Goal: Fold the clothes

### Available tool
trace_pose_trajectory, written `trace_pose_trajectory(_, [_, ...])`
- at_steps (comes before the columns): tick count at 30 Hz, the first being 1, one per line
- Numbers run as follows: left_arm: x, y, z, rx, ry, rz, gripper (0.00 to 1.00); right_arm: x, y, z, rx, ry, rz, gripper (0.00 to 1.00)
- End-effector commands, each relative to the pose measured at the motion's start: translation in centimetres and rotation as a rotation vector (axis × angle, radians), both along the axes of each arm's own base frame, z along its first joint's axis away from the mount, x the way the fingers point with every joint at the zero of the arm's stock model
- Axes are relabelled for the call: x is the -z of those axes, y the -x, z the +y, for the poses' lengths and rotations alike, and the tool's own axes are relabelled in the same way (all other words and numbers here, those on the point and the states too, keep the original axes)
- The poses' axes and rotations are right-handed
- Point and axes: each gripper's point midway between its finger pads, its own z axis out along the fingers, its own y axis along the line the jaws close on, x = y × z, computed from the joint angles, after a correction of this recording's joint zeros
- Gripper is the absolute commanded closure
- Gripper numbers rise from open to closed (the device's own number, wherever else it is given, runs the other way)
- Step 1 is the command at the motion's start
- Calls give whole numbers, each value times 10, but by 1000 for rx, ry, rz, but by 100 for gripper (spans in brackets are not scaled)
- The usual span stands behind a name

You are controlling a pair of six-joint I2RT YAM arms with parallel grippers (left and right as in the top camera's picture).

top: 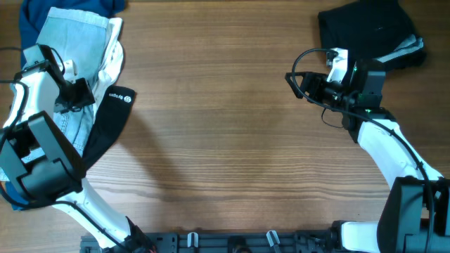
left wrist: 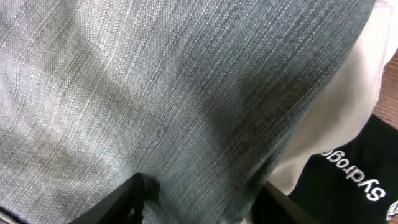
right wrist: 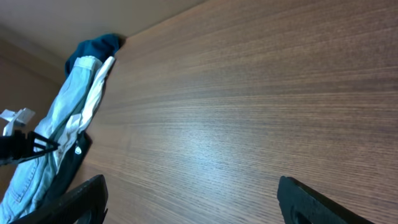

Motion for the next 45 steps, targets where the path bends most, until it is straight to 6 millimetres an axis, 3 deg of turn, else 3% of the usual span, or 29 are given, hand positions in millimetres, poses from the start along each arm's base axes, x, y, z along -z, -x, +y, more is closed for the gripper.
trace_pose_trajectory(1, [-10, 2, -7, -89, 175, -64, 45, -14, -2, 3, -18, -7, -32, 12])
trace_pose_trajectory(5, [-20, 15, -6, -150, 407, -130, 42, -13, -2, 2, -15, -6, -28, 12])
trace_pose_trajectory(11, [-15, 25, 7, -145, 364, -104, 32, -13, -2, 3, -15, -7, -28, 11])
trace_pose_trajectory(13, [-4, 32, 13, -155, 303, -51, 32, -13, -2, 3, -15, -6, -28, 11])
trace_pose_trajectory(15, [3, 37, 21, -165, 244, -19, 44, -13, -2, 2, -15, -6, -28, 11])
trace_pose_trajectory(17, [3, 35, 24, -165, 233, -27, 66, -13, -2, 2, -15, -6, -29, 11])
trace_pose_trajectory(19, [4, 33, 30, -165, 192, -29, 74, -13, -2, 2, -15, -6, -29, 11])
trace_pose_trajectory(22, [5, 28, 32, -152, 139, -27, 64, -13, -3, 2, -15, -5, -30, 11])
trace_pose_trajectory(25, [8, 13, 20, -108, 123, -43, 39, -13, -3, 1, -8, -1, -31, 11])
trace_pose_trajectory(26, [10, 11, 16, -72, 117, -39, 39, -13, -4, 1, -7, 1, -32, 11])
trace_pose_trajectory(28, [16, 8, 6, -1, 101, -18, 48, -12, -4, 0, 0, 6, -31, 11])
trace_pose_trajectory(30, [22, 11, 9, -2, 62, 17, 65, -12, -4, 0, 0, 5, -30, 11])
trace_pose_trajectory(32, [23, 13, 10, -10, 63, 22, 92, -12, -4, 0, 0, 6, -30, 10])
trace_pose_trajectory(36, [22, 13, 9, -24, 70, 23, 96, -12, -4, 0, 0, 6, -31, 10])
trace_pose_trajectory(38, [5, 10, 3, -27, 102, 7, 96, -12, -4, 0, 0, 5, -30, 10])
trace_pose_trajectory(43, [-126, -14, -27, 62, 59, -165, 96, -19, -8, 1, -16, 10, -75, 16])
trace_pose_trajectory(45, [-174, -19, -52, 125, 25, -252, 96, -44, -14, -1, -46, -14, -146, 21])
